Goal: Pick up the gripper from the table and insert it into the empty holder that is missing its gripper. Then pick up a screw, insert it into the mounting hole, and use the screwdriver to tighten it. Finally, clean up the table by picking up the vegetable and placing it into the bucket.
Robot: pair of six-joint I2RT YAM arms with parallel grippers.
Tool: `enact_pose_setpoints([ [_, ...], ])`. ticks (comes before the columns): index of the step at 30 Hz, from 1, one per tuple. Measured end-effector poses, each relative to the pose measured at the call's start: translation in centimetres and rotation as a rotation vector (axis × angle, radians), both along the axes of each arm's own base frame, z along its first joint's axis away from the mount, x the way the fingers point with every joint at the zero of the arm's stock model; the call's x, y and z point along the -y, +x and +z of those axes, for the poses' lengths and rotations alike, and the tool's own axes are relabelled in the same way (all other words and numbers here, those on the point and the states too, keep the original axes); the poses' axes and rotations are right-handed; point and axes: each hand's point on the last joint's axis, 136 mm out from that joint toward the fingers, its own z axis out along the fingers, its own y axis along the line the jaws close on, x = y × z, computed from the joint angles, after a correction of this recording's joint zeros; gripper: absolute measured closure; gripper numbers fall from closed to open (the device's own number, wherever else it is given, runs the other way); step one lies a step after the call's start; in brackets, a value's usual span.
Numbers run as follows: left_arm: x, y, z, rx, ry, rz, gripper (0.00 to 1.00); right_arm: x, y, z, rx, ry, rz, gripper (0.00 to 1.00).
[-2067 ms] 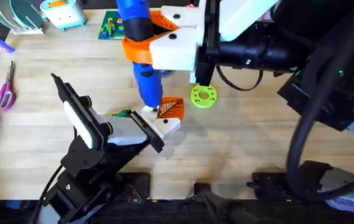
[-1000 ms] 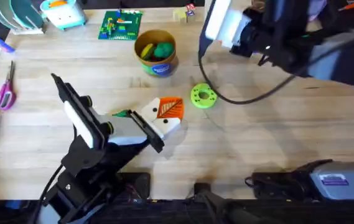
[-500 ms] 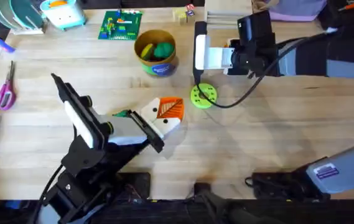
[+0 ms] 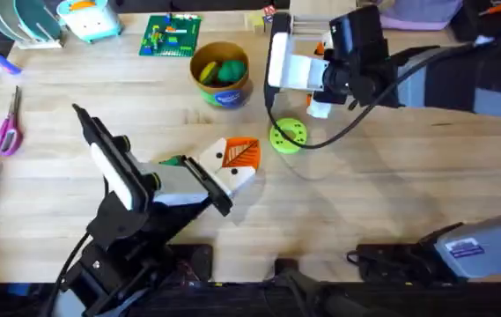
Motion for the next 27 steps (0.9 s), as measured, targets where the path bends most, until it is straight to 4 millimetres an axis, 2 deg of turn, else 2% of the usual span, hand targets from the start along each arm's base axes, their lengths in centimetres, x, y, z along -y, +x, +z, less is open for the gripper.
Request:
enact_pose_setpoints([
  [1, 0.0, 0.0, 0.0, 0.003, 0.002, 0.0, 0.902, -0.2, 0.0, 0.8, 0.013, 0.04, -0.027, 0.009],
  [3, 0.0, 0.0, 0.0, 0.002, 0.003, 0.0, 0.586, -0.4, 0.1, 3.1, 0.053, 0.127, -0.089, 0.007],
  [6, 0.0, 0.0, 0.0, 0.002, 0.003, 0.0, 0.128, -0.3, 0.0, 7.6, 0.132, 0.279, -0.18, 0.009],
  [7, 0.0, 0.0, 0.0, 0.0, 0.001, 0.0, 0.044, -0.3, -0.2, 9.2, 0.16, 0.333, -0.206, 0.007],
  [11, 0.0, 0.0, 0.0, 0.0, 0.001, 0.0, 0.008, 0.1, -1.0, 14.5, 0.248, 0.514, -0.281, 0.007],
  [16, 0.0, 0.0, 0.0, 0.0, 0.001, 0.002, 0.008, 0.5, -1.9, 17.6, 0.291, 0.651, -0.337, 0.009],
  [23, -1.1, 0.8, 0.4, -0.008, 0.009, 0.081, 0.008, 0.5, -2.1, 18.0, 0.274, 0.741, -0.396, 0.007],
  [25, -1.9, 0.8, 1.2, -0.032, 0.029, 0.119, 0.009, 0.5, -2.1, 18.0, 0.267, 0.759, -0.405, 0.007],
  [27, -3.3, 0.6, 3.0, -0.056, 0.054, 0.172, 0.008, 0.4, -2.2, 18.0, 0.263, 0.77, -0.41, 0.007],
])
